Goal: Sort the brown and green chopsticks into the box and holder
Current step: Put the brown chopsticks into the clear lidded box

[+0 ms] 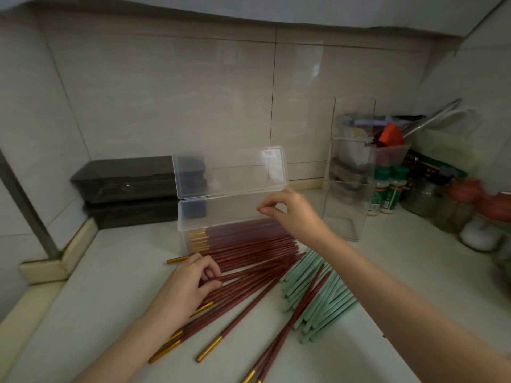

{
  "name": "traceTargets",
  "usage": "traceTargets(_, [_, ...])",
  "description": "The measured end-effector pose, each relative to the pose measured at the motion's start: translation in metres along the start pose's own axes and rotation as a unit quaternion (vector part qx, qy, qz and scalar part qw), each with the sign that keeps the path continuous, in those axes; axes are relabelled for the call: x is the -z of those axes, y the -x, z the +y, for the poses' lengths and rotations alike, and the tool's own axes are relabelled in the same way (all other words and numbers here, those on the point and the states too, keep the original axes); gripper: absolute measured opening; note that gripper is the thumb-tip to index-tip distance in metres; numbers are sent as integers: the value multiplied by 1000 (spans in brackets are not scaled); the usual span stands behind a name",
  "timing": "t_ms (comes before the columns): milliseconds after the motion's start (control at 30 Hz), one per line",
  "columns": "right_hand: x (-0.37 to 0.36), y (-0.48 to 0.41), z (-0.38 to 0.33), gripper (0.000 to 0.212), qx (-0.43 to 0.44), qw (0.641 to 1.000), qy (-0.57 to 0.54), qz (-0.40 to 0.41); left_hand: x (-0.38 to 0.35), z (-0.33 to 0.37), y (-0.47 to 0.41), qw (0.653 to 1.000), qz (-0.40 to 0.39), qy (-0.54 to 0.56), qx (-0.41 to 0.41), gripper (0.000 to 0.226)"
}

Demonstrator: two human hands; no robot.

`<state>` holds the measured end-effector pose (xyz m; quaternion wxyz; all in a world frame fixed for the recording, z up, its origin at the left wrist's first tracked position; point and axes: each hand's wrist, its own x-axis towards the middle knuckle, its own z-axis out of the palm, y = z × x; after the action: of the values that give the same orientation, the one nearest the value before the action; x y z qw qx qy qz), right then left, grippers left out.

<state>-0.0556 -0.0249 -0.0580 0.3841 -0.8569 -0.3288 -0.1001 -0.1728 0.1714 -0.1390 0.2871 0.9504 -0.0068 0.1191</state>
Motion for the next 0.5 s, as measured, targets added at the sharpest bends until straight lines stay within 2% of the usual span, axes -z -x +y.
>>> traceTargets(133, [0, 37, 4, 9, 25, 999, -16, -20, -1, 2, 2, 1000, 14, 15, -4, 17])
traceTargets(267, [-9, 64, 15, 7, 84, 993, -9, -78, 4, 3, 0, 998, 48, 28, -8, 16])
traceTargets(400, [-21, 73, 21, 18, 104, 979, 46, -169, 21, 11, -11, 995, 93, 30, -10, 13])
traceTargets(500, [-27, 73, 20, 23, 106, 974, 85, -182, 38, 26, -26, 993, 116, 18, -27, 10])
